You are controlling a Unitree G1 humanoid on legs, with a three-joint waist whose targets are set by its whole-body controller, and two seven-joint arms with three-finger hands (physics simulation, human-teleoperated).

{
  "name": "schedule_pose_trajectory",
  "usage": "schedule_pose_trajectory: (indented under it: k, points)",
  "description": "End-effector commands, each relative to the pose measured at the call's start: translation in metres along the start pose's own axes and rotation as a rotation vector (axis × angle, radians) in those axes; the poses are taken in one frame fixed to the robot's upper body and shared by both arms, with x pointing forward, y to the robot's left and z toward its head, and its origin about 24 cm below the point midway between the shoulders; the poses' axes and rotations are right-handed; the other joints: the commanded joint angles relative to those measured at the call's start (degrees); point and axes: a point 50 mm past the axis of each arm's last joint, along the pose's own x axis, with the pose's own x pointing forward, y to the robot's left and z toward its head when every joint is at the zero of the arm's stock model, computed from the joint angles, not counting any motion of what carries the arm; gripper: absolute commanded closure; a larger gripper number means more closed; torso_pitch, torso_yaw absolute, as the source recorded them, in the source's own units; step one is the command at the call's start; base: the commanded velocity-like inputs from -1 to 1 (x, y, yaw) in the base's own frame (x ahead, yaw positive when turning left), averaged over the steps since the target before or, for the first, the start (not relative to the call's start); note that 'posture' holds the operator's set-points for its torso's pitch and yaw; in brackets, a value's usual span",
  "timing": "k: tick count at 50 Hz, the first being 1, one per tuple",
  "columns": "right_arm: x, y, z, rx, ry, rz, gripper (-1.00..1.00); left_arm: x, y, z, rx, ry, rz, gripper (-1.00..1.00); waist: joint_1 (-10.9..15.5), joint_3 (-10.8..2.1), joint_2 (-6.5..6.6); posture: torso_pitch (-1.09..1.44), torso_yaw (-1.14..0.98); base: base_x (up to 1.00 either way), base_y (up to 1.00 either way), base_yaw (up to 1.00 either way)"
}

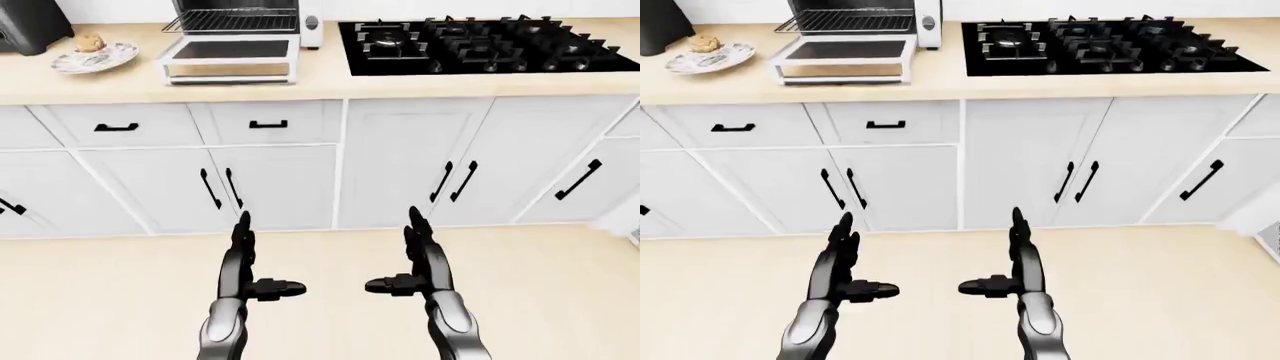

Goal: Place the scone on the rack of the toaster oven.

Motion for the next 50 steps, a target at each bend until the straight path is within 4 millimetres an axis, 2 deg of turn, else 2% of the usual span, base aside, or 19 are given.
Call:
schedule_pose_trajectory:
  k: [1,3,4,5,7,8,20,22,25,27,29,33,36,40,43,44,48,50]
  points:
    - [0.005,0.0,0.032,0.005,-0.17,0.007,-1.0,0.002,-0.002,0.035,0.001,-0.171,-0.009,-1.0,-0.1,-0.05,-0.45,0.0,0.0,0.0,0.0,0.0]
    - [0.004,0.0,0.033,0.005,-0.171,0.008,-1.0,0.003,-0.002,0.034,0.0,-0.17,-0.008,-1.0,0.4,-3.54,-0.03,0.0,0.0,0.0,0.0,0.0]
    - [0.005,0.0,0.033,0.007,-0.172,0.007,-1.0,0.003,-0.002,0.035,0.0,-0.17,-0.009,-1.0,0.4,-2.97,-0.06,0.0,0.0,0.0,0.0,0.0]
    - [0.004,0.0,0.033,0.006,-0.171,0.006,-1.0,0.003,-0.001,0.034,0.0,-0.17,-0.008,-1.0,0.4,-0.96,-0.39,0.0,0.0,0.0,0.0,0.0]
    - [0.004,0.0,0.033,0.002,-0.172,0.006,-1.0,0.002,-0.002,0.034,0.0,-0.17,-0.008,-1.0,0.4,-3.99,-0.44,0.0,0.0,0.0,0.0,0.0]
    - [0.004,0.001,0.032,0.001,-0.172,0.007,-1.0,0.002,-0.002,0.035,0.0,-0.17,-0.008,-1.0,0.4,-4.27,-0.42,0.0,0.0,0.0,0.0,0.0]
    - [0.005,0.001,0.033,-0.005,-0.17,0.007,-1.0,0.003,0.0,0.035,-0.011,-0.167,-0.009,-1.0,0.5,-5.0,-0.22,0.0,0.0,0.0,0.0,0.0]
    - [0.009,0.0,0.04,0.012,-0.17,0.0,-1.0,0.01,0.006,0.043,-0.07,-0.17,-0.003,-1.0,0.4,-5.13,-0.23,0.0,0.0,0.0,0.0,0.0]
    - [0.02,0.007,0.049,0.02,-0.152,0.02,-1.0,0.029,0.023,0.062,-0.024,-0.204,0.06,-1.0,0.5,-5.26,-0.16,0.0,0.0,0.0,0.0,0.0]
    - [0.024,0.005,0.071,0.054,-0.199,-0.008,-1.0,0.039,0.024,0.087,-0.041,-0.228,0.055,-1.0,0.3,-5.48,-0.05,0.0,0.0,0.0,0.0,0.0]
    - [0.028,0.008,0.098,0.043,-0.217,0.005,-1.0,0.041,0.02,0.126,-0.039,-0.272,0.035,-1.0,0.3,-5.68,0.05,0.0,0.0,0.0,0.0,0.0]
    - [0.034,0.001,0.165,0.051,-0.3,-0.005,-1.0,0.044,0.015,0.18,0.011,-0.325,0.008,-1.0,0.5,-5.38,0.05,0.0,0.0,0.0,0.0,0.0]
    - [0.036,0.0,0.225,0.046,-0.368,-0.002,-1.0,0.037,0.02,0.24,0.064,-0.388,0.01,-1.0,0.5,-5.22,0.2,0.0,0.0,0.0,0.0,0.0]
    - [0.037,-0.006,0.273,0.043,-0.422,-0.001,-1.0,0.03,0.027,0.293,0.102,-0.472,0.021,-1.0,0.3,-4.49,0.32,0.0,0.0,0.0,0.0,0.0]
    - [0.031,-0.016,0.307,0.042,-0.474,-0.01,-1.0,0.013,0.036,0.321,0.153,-0.511,0.028,-1.0,0.2,-4.09,0.3,0.0,0.0,0.0,0.0,0.0]
    - [0.029,-0.019,0.316,0.034,-0.489,-0.016,-1.0,0.009,0.038,0.326,0.197,-0.524,0.027,-1.0,0.2,-3.98,0.3,0.0,0.0,0.0,0.0,0.0]
    - [0.016,-0.033,0.357,0.054,-0.551,-0.031,-1.0,-0.001,0.059,0.35,0.195,-0.516,0.062,-1.0,0.4,-3.14,0.37,0.0,0.0,0.0,0.0,0.0]
    - [0.013,-0.041,0.369,0.041,-0.57,-0.04,-1.0,-0.02,0.064,0.36,0.174,-0.548,0.08,-1.0,0.3,-2.82,0.49,0.0,0.0,0.0,0.0,0.0]
